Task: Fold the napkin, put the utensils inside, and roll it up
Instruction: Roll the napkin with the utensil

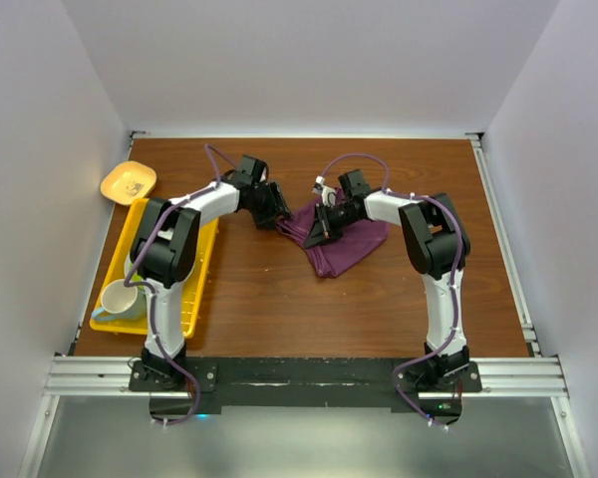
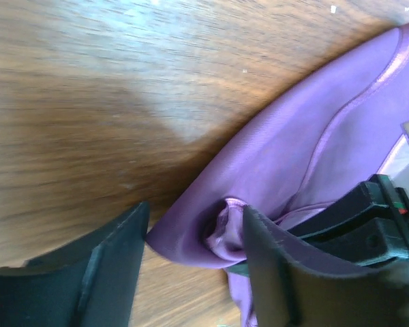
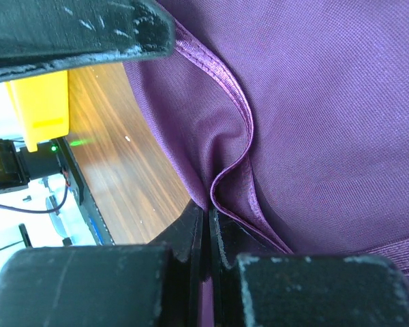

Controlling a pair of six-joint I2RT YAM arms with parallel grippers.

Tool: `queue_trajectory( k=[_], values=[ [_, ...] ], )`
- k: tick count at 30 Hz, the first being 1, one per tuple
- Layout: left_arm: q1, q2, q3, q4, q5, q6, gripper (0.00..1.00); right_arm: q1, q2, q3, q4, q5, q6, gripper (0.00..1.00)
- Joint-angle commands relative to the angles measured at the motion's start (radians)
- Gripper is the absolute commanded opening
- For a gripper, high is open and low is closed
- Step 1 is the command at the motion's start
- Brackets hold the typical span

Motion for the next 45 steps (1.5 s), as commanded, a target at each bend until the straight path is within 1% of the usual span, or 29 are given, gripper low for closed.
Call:
queue_trajectory(
  k=[1, 2, 4, 5, 8, 10, 11, 13, 14, 16, 17, 18, 20, 21, 24, 25, 27, 28, 29, 31, 32, 34, 35, 41, 45],
  values=[
    [-0.012, 0.053, -0.028, 0.053, 0.017, -0.016, 0.55, 0.005, 0.013, 0.014, -0.055, 0.082, -0.038, 0.00],
    [-0.012, 0.053, -0.034, 0.056, 0.018, -0.024, 0.49, 0.005, 0.013, 0.015, -0.057, 0.085, -0.039, 0.00],
    [-0.012, 0.051, -0.037, 0.063, 0.021, -0.027, 0.43, 0.005, 0.013, 0.018, -0.065, 0.090, -0.047, 0.00],
    [-0.012, 0.049, -0.039, 0.063, 0.023, -0.032, 0.36, 0.006, 0.014, 0.020, -0.068, 0.092, -0.048, 0.00],
    [-0.012, 0.037, -0.048, 0.066, 0.030, -0.041, 0.26, 0.006, 0.020, 0.026, -0.075, 0.095, -0.055, 0.00],
    [-0.012, 0.031, -0.051, 0.067, 0.040, -0.044, 0.21, 0.008, 0.019, 0.032, -0.080, 0.102, -0.059, 0.00],
    [-0.012, 0.022, -0.056, 0.066, 0.040, -0.043, 0.15, 0.009, 0.019, 0.035, -0.083, 0.114, -0.059, 0.00],
    [-0.012, 0.017, -0.057, 0.060, 0.046, -0.041, 0.11, 0.014, 0.016, 0.051, -0.104, 0.125, -0.073, 0.01],
    [-0.012, 0.017, -0.053, 0.053, 0.050, -0.036, 0.07, 0.018, 0.013, 0.057, -0.117, 0.153, -0.076, 0.06],
    [-0.012, 0.020, -0.038, 0.014, 0.063, -0.032, 0.05, 0.026, -0.003, 0.078, -0.158, 0.182, -0.099, 0.13],
    [-0.012, 0.028, -0.018, -0.005, 0.064, -0.024, 0.00, 0.034, -0.015, 0.084, -0.172, 0.200, -0.105, 0.20],
    [-0.012, 0.030, -0.005, -0.044, 0.066, -0.023, 0.00, 0.038, -0.027, 0.090, -0.196, 0.251, -0.110, 0.24],
    [-0.012, 0.030, 0.019, -0.074, 0.069, -0.020, 0.00, 0.048, -0.068, 0.103, -0.224, 0.294, -0.128, 0.32],
    [-0.012, 0.028, 0.024, -0.092, 0.076, -0.018, 0.00, 0.063, -0.084, 0.112, -0.242, 0.355, -0.133, 0.40],
    [-0.010, 0.028, 0.061, -0.140, 0.072, -0.006, 0.00, 0.100, -0.148, 0.112, -0.266, 0.417, -0.168, 0.50],
    [-0.010, 0.026, 0.070, -0.148, 0.072, -0.001, 0.00, 0.112, -0.162, 0.112, -0.270, 0.468, -0.185, 0.56],
    [-0.010, 0.026, 0.085, -0.161, 0.075, 0.000, 0.00, 0.147, -0.205, 0.103, -0.273, 0.515, -0.211, 0.61],
    [-0.010, 0.026, 0.085, -0.160, 0.076, 0.000, 0.00, 0.161, -0.220, 0.095, -0.267, 0.582, -0.232, 0.67],
    [-0.010, 0.023, 0.087, -0.160, 0.079, 0.000, 0.00, 0.190, -0.236, 0.085, -0.258, 0.611, -0.235, 0.68],
    [-0.010, 0.025, 0.087, -0.164, 0.083, 0.002, 0.00, 0.216, -0.267, 0.055, -0.221, 0.674, -0.292, 0.70],
    [-0.010, 0.026, 0.087, -0.164, 0.084, 0.005, 0.00, 0.241, -0.273, 0.046, -0.206, 0.737, -0.301, 0.70],
    [-0.010, 0.028, 0.085, -0.172, 0.087, 0.005, 0.00, 0.265, -0.283, 0.023, -0.161, 0.777, -0.340, 0.71],
    [-0.010, 0.026, 0.087, -0.171, 0.089, 0.007, 0.00, 0.290, -0.285, 0.012, -0.149, 0.815, -0.352, 0.74],
    [-0.010, 0.039, 0.102, -0.181, 0.078, 0.036, 0.00, 0.351, -0.245, 0.001, -0.062, 0.874, -0.421, 0.75],
    [-0.010, 0.051, 0.105, -0.181, 0.078, 0.066, 0.00, 0.368, -0.201, 0.020, -0.051, 0.898, -0.435, 0.71]
  ],
)
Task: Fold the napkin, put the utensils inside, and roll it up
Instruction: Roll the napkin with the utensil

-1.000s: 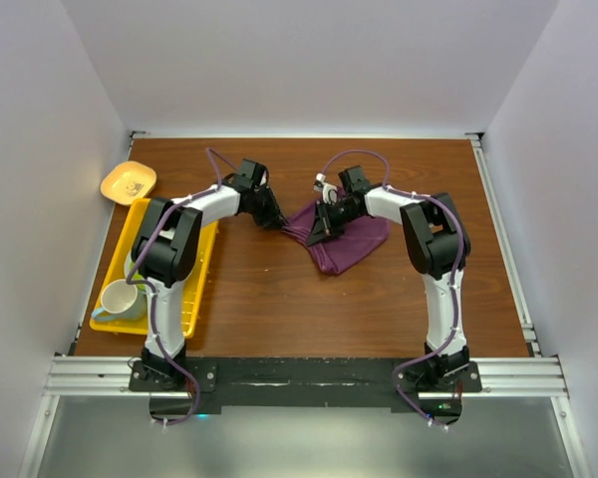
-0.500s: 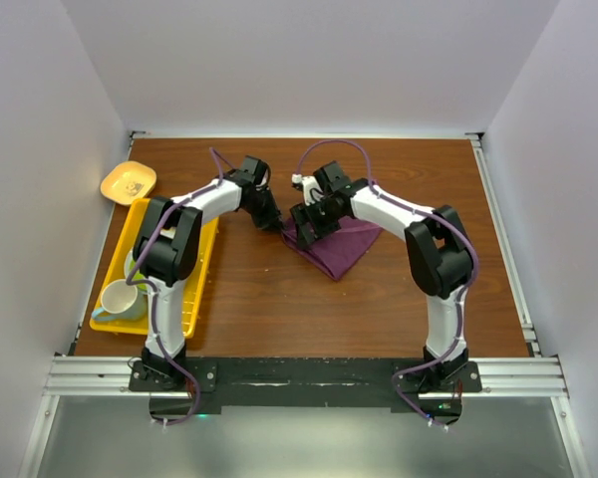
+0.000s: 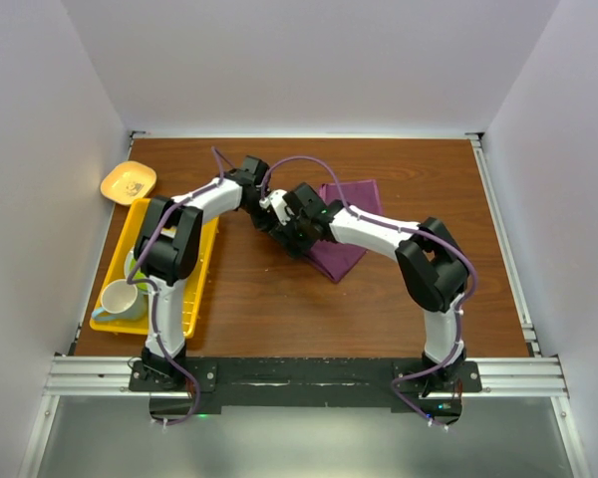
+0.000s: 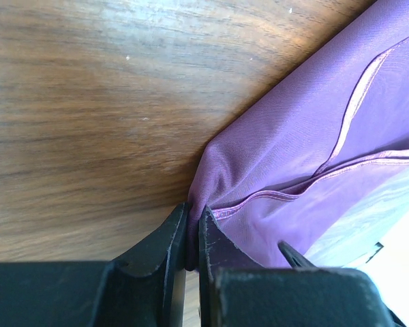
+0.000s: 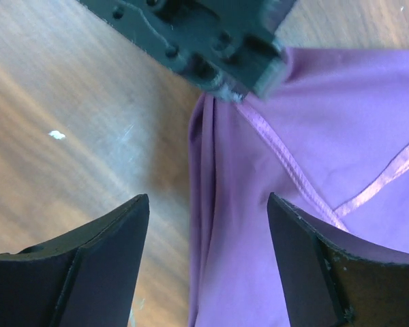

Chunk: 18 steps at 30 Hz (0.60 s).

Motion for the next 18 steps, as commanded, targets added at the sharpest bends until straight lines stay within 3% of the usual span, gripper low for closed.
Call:
queue_trajectory(
  k=[1, 7, 15, 18],
  values=[
    [-0.004, 0.024, 0.053, -0.009, 0.022, 0.061, 0.00, 0.009, 0.043, 0.023, 0.050, 0.079, -0.046, 0.71],
    [0.001, 0.047, 0.075, -0.035, 0.013, 0.116, 0.00, 0.009, 0.048, -0.011, 0.061, 0.052, -0.045, 0.64],
    [0.004, 0.065, 0.124, -0.072, 0.030, 0.155, 0.00, 0.012, 0.091, -0.025, 0.069, 0.084, -0.032, 0.63],
    [0.007, 0.084, 0.150, -0.095, 0.039, 0.181, 0.00, 0.009, 0.129, -0.013, 0.039, 0.090, -0.017, 0.55]
  ],
)
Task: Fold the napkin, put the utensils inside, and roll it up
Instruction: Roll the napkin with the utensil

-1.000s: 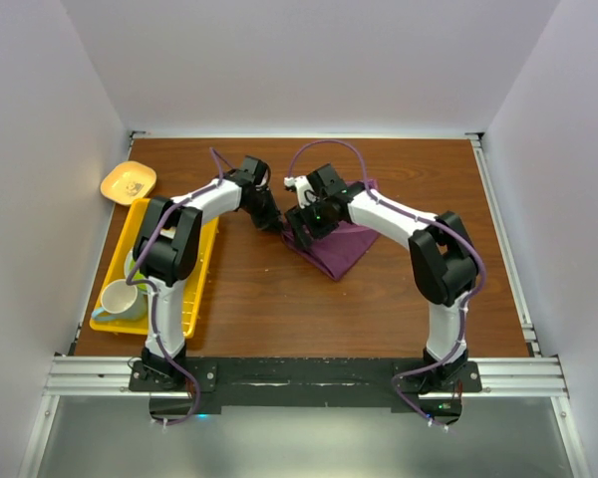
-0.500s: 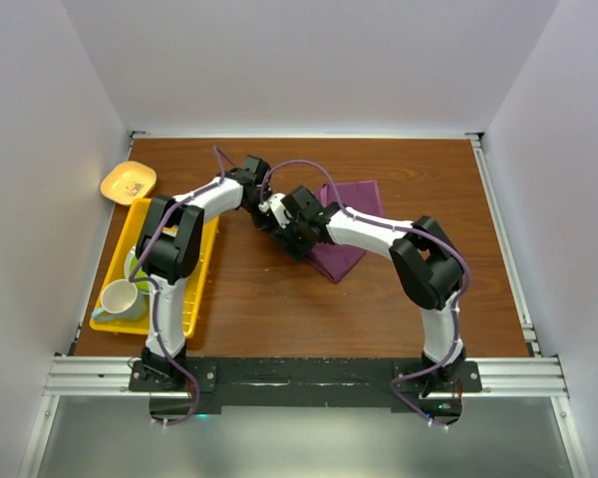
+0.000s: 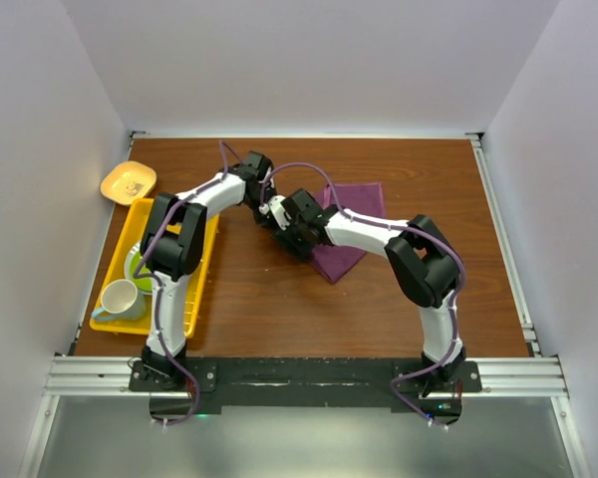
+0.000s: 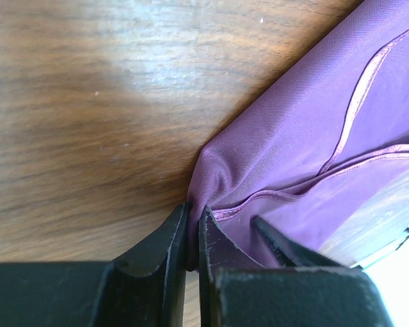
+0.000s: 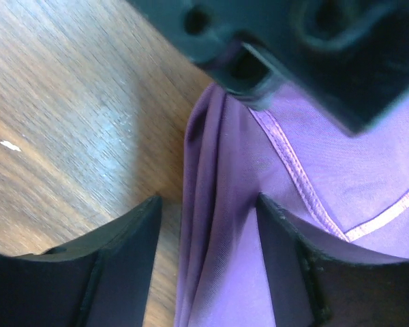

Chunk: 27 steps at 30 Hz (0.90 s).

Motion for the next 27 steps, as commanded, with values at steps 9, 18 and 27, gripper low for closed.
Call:
queue_trajectory(
  k=[9, 18, 27],
  values=[
    [0.025, 0.035, 0.078, -0.059, 0.063, 0.055, 0.00, -0.002, 0.120, 0.008, -0.088, 0.017, 0.082, 0.09],
    [0.040, -0.063, 0.083, 0.000, 0.018, -0.023, 0.38, -0.126, 0.123, -0.046, -0.011, -0.402, 0.199, 0.00],
    [0.050, -0.269, -0.075, 0.105, -0.063, -0.066, 0.63, -0.312, 0.193, -0.081, 0.127, -0.890, 0.375, 0.00]
  ],
)
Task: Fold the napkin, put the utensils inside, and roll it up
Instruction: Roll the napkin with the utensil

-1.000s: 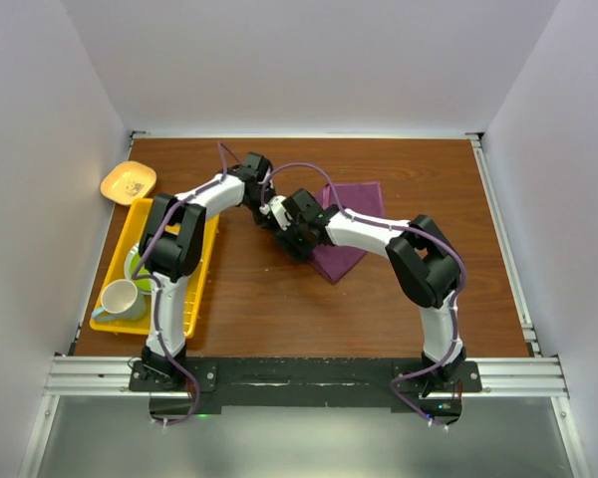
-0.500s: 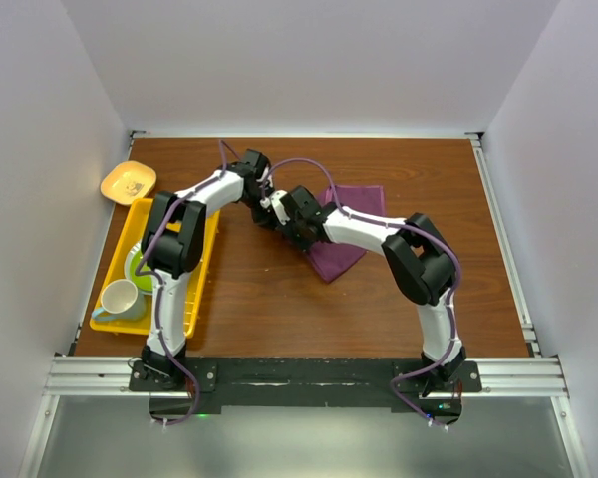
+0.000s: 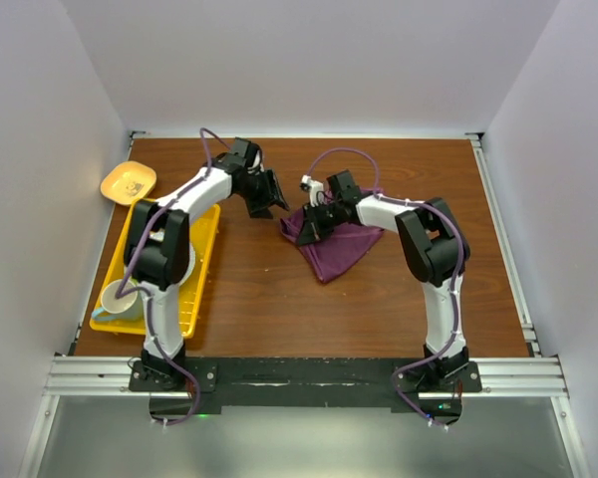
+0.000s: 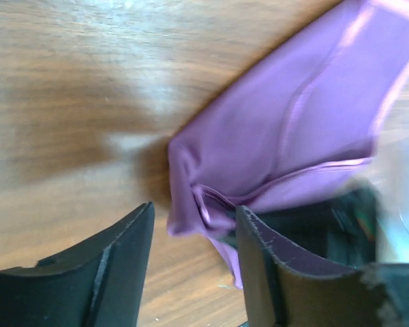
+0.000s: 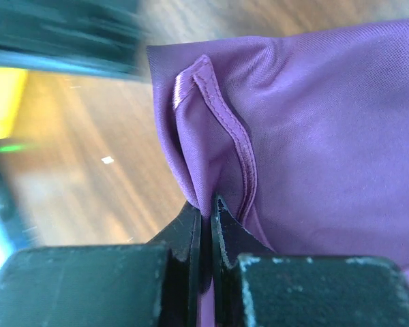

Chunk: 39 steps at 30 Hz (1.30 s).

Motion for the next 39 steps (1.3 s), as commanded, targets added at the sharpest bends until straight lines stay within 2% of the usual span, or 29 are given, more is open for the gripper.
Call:
queue_trajectory(
  k=[1, 4, 5, 6, 8, 9, 10, 13, 15, 17, 20, 22, 25, 27, 29, 34, 39],
  values=[
    [0.014, -0.190, -0.106, 0.119, -0.048, -0.023, 0.62, -0.068, 0.123, -0.063, -0.021, -0.250, 0.122, 0.00],
    [0.013, -0.269, -0.231, 0.223, -0.019, -0.032, 0.53, -0.096, 0.178, -0.044, -0.017, -0.329, 0.167, 0.00],
    [0.013, -0.287, -0.273, 0.274, 0.033, -0.035, 0.42, -0.102, 0.187, -0.037, -0.022, -0.339, 0.171, 0.00],
    [0.013, -0.310, -0.342, 0.344, 0.053, -0.046, 0.36, -0.113, 0.198, -0.034, -0.019, -0.357, 0.182, 0.00],
    [0.008, -0.326, -0.420, 0.413, 0.124, -0.041, 0.29, -0.127, 0.229, -0.042, 0.047, -0.397, 0.258, 0.00],
    [0.008, -0.327, -0.443, 0.464, 0.139, -0.040, 0.28, -0.137, 0.238, -0.053, 0.073, -0.427, 0.288, 0.00],
    [0.002, -0.332, -0.466, 0.495, 0.162, -0.038, 0.28, -0.144, 0.246, -0.050, 0.081, -0.428, 0.305, 0.00],
    [0.002, -0.344, -0.543, 0.588, 0.175, -0.061, 0.37, -0.159, 0.279, -0.025, 0.039, -0.428, 0.286, 0.00],
    [0.000, -0.333, -0.558, 0.625, 0.183, -0.096, 0.46, -0.164, 0.280, -0.033, 0.056, -0.434, 0.296, 0.00],
    [-0.006, -0.301, -0.527, 0.569, 0.154, -0.121, 0.54, -0.165, 0.279, -0.025, 0.032, -0.423, 0.271, 0.00],
    [-0.035, -0.260, -0.467, 0.472, 0.080, -0.158, 0.56, -0.165, 0.287, -0.004, -0.016, -0.408, 0.233, 0.00],
    [-0.056, -0.238, -0.439, 0.405, 0.039, -0.199, 0.57, -0.165, 0.287, 0.001, -0.039, -0.399, 0.211, 0.00],
    [-0.084, -0.205, -0.420, 0.412, 0.063, -0.239, 0.40, -0.165, 0.281, 0.010, -0.066, -0.357, 0.187, 0.00],
    [-0.098, -0.185, -0.428, 0.475, 0.092, -0.241, 0.37, -0.167, 0.279, 0.024, -0.079, -0.336, 0.184, 0.00],
    [-0.115, -0.169, -0.425, 0.483, 0.095, -0.244, 0.39, -0.165, 0.283, 0.042, -0.140, -0.307, 0.147, 0.00],
    [-0.129, -0.148, -0.402, 0.425, 0.061, -0.231, 0.53, -0.165, 0.273, 0.075, -0.204, -0.273, 0.106, 0.02],
    [-0.135, -0.105, -0.367, 0.380, 0.041, -0.247, 0.53, -0.165, 0.258, 0.076, -0.215, -0.265, 0.093, 0.04]
  ],
)
